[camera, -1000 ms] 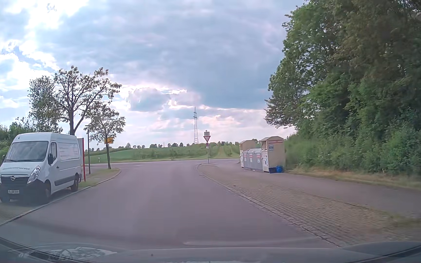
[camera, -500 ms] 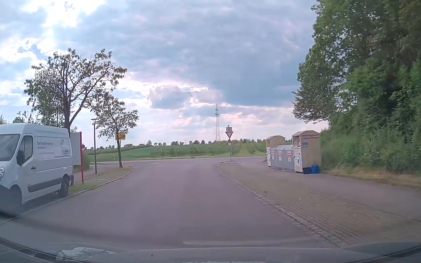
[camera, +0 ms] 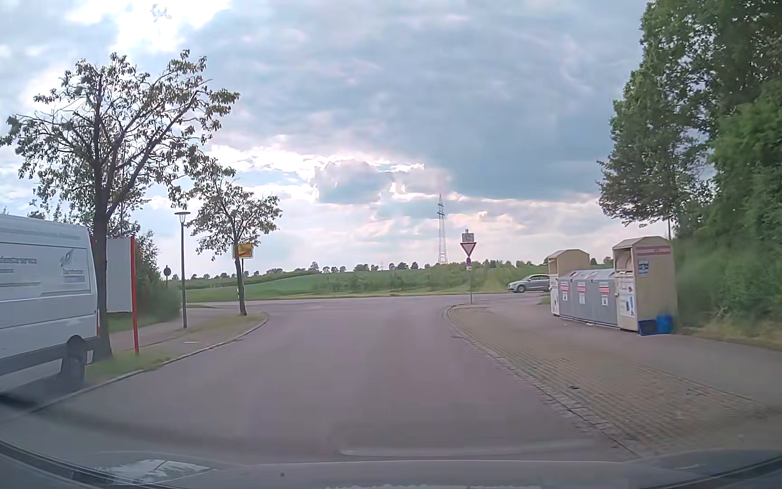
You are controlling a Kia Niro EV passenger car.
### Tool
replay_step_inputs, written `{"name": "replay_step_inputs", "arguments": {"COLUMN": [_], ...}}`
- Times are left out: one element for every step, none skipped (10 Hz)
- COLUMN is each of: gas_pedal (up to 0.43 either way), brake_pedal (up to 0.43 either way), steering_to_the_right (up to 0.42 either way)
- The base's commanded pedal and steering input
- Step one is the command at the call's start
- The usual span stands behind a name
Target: Follow the waypoints while adhering to traffic rules and regulations
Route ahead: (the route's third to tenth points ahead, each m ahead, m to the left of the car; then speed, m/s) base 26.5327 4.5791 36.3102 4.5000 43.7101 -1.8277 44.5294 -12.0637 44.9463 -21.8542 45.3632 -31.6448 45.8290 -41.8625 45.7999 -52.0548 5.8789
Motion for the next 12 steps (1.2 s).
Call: {"name": "replay_step_inputs", "arguments": {"gas_pedal": [0.02, 0.02, 0.02, 0.02, 0.02, 0.02, 0.02, 0.02, 0.008, 0.0, 0.0, 0.0], "brake_pedal": [0.018, 0.018, 0.018, 0.018, 0.018, 0.018, 0.018, 0.018, 0.018, 0.018, 0.018, 0.018], "steering_to_the_right": [-0.066, -0.054, -0.041, -0.026, -0.011, -0.005, -0.003, -0.003, -0.003, -0.003, -0.003, -0.005]}}
